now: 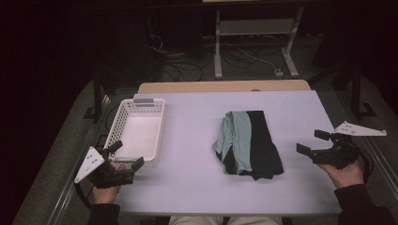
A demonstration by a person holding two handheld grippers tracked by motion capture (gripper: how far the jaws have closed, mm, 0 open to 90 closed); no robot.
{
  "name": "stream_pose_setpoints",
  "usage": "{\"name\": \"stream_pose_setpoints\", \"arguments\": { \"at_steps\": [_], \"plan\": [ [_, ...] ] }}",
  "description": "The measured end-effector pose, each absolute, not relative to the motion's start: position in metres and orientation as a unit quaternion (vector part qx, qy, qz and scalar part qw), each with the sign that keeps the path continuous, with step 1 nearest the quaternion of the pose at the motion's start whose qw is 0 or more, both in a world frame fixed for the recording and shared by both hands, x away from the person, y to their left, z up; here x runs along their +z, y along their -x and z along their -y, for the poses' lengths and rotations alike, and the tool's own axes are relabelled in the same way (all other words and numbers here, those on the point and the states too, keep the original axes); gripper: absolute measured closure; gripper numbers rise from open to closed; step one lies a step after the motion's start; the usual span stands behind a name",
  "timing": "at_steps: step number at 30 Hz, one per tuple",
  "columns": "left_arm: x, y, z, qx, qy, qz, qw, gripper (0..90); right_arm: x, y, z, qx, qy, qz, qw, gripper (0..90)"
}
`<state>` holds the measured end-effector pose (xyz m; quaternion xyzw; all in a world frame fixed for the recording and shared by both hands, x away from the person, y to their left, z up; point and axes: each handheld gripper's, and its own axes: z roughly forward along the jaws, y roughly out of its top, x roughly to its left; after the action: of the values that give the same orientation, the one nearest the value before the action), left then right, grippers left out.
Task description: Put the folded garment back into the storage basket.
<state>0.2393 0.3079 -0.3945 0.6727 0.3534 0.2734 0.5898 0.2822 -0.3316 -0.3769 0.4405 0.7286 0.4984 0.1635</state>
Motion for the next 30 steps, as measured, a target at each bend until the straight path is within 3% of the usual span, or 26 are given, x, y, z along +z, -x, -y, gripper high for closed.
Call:
{"name": "stream_pose_setpoints", "arguments": {
  "at_steps": [15, 30],
  "plan": [
    [-0.395, -0.241, -0.309, 0.264, -0.673, -0.346, 0.598, 0.0, -0.361, -0.302, 0.325, 0.497, -0.434, -0.737, 0.148, 0.0],
    [-0.396, -0.244, -0.308, 0.246, -0.676, -0.338, 0.607, 0.0, -0.369, -0.327, 0.316, 0.490, -0.440, -0.745, 0.108, 0.0]
  ]
}}
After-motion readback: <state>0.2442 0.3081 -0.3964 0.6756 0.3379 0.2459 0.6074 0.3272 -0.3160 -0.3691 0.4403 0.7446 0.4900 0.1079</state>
